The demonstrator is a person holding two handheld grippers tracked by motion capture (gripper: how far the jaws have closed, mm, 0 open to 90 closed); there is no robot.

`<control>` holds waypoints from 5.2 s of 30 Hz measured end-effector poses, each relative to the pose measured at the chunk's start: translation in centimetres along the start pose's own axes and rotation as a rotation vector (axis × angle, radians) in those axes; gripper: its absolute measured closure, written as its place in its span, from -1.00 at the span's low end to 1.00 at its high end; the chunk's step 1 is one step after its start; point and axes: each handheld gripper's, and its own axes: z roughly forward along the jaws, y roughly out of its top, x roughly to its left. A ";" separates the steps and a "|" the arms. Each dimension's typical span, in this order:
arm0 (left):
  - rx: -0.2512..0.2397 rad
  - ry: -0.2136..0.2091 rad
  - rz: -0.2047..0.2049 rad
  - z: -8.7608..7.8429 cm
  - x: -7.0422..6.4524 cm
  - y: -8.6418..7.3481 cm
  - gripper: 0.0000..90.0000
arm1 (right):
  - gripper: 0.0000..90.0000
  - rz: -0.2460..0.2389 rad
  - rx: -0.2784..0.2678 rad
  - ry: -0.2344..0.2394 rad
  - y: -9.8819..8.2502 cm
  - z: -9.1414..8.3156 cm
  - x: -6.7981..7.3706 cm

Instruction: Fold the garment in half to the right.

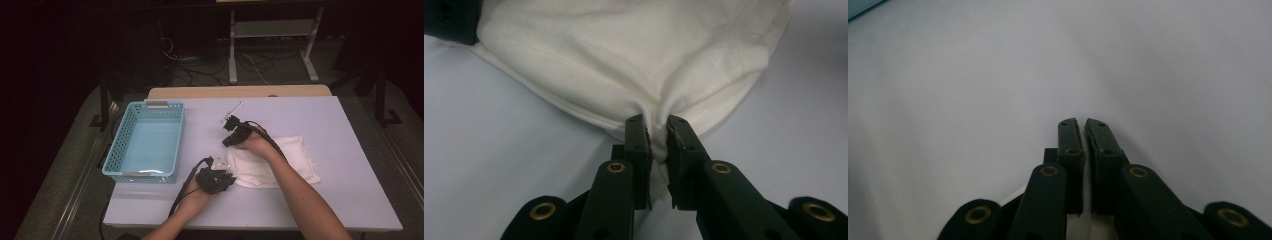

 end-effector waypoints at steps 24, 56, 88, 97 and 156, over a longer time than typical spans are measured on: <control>-0.111 -0.027 -0.058 -4.8 1.6 0.9 0.79 | 0.89 0.048 -0.197 0.052 1.3 -3.0 0.0; -0.141 -0.079 -0.002 -7.0 1.9 3.1 0.78 | 0.89 0.053 -0.343 0.141 1.8 -4.5 0.4; -0.178 -0.185 0.083 -4.1 0.1 7.3 0.78 | 0.89 0.105 -0.439 0.096 -2.4 -8.7 -2.5; -0.168 -0.206 0.101 -3.1 -0.4 8.1 0.78 | 0.89 0.125 -0.450 0.079 -3.9 -9.5 -3.2; -0.014 -0.371 0.156 8.0 -3.3 10.0 0.78 | 0.88 0.228 -0.393 -0.046 -13.2 -10.1 -7.3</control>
